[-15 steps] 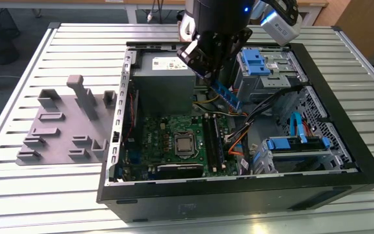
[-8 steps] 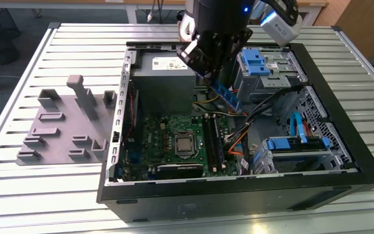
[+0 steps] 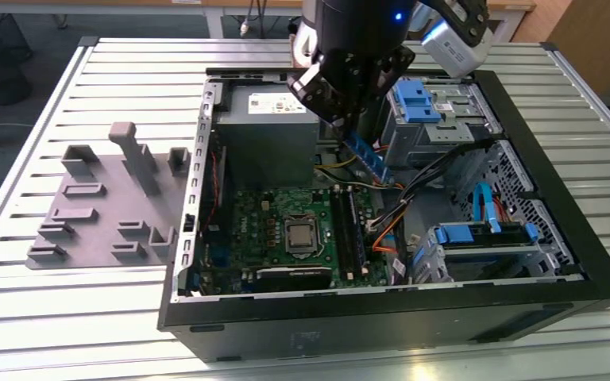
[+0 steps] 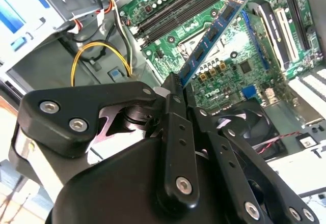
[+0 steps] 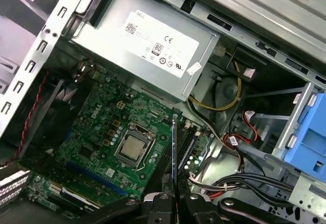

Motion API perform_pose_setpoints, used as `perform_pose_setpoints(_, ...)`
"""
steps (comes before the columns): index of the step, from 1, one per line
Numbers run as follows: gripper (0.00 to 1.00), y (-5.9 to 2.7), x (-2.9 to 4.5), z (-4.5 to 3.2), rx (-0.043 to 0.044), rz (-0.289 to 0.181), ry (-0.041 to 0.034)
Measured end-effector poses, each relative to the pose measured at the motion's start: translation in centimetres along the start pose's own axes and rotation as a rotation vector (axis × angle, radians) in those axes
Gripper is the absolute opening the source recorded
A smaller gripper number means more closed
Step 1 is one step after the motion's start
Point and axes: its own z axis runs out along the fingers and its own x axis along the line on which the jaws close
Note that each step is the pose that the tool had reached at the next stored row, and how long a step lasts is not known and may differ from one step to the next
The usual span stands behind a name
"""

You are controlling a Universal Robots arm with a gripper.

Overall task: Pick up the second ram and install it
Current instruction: 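Insert the second ram into the second slot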

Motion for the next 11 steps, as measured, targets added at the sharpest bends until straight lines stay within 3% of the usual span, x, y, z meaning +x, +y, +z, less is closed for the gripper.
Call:
perform_pose_setpoints(5, 0.14, 0.0, 0.0, 0.01, 0.0028, 0.055, -0.0019)
perform_pose_setpoints(11, 0.14, 0.0, 0.0, 0.01, 0.0037, 0.074, -0.0026)
